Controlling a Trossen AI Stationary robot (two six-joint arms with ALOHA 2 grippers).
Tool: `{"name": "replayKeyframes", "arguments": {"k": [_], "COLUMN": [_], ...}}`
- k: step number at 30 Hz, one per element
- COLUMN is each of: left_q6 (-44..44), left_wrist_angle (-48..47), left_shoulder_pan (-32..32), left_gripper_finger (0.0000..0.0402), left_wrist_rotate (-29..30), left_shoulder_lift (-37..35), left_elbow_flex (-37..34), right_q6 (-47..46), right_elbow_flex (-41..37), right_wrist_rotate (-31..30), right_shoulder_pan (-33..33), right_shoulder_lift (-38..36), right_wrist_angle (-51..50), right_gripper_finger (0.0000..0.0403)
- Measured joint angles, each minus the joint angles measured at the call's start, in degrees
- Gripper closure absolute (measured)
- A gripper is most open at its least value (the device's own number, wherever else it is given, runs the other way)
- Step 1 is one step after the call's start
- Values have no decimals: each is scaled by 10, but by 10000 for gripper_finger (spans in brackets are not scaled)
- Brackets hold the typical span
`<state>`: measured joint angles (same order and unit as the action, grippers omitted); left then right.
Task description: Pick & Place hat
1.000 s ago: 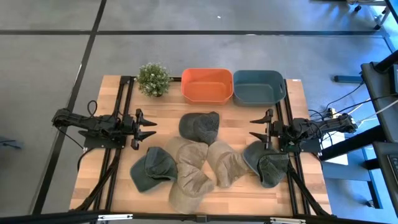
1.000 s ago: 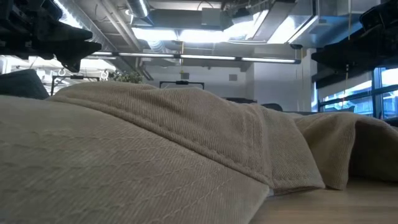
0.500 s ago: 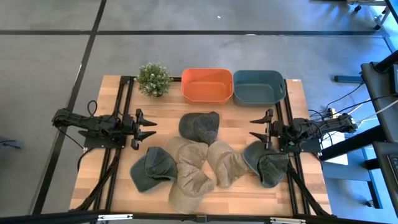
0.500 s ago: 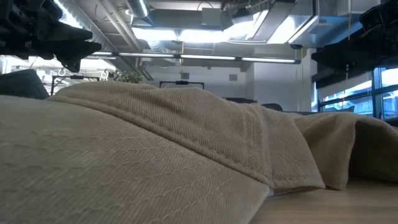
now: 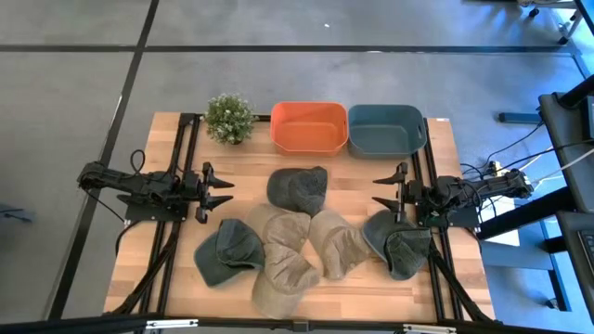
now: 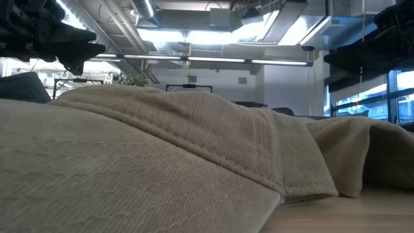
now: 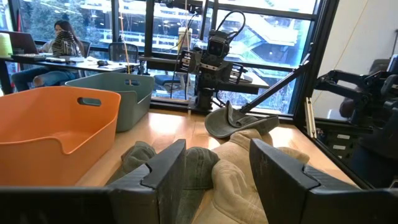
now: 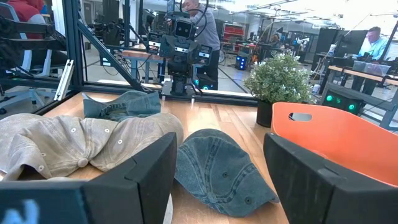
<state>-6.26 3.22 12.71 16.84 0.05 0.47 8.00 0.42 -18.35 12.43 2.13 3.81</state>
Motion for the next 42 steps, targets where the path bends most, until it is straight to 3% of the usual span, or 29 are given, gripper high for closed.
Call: {"name": "replayKeyframes", "arguments": {"k": [35,42], "left_q6": [0,0], "left_wrist_angle": [0,0], "left_shoulder_pan": [0,0], "left_gripper_finger": [229,229], "left_wrist_rotate": [0,0], "left_shoulder_lift": [0,0], "left_elbow_flex": [0,0], "right_q6": [0,-121], "right_elbow_flex": [0,0], "right_wrist_rotate": [0,4], "right_shoulder_pan": [0,0], "right_shoulder_lift": [0,0], "right_wrist_angle": [0,2], "right_gripper_finger": [162,162]}}
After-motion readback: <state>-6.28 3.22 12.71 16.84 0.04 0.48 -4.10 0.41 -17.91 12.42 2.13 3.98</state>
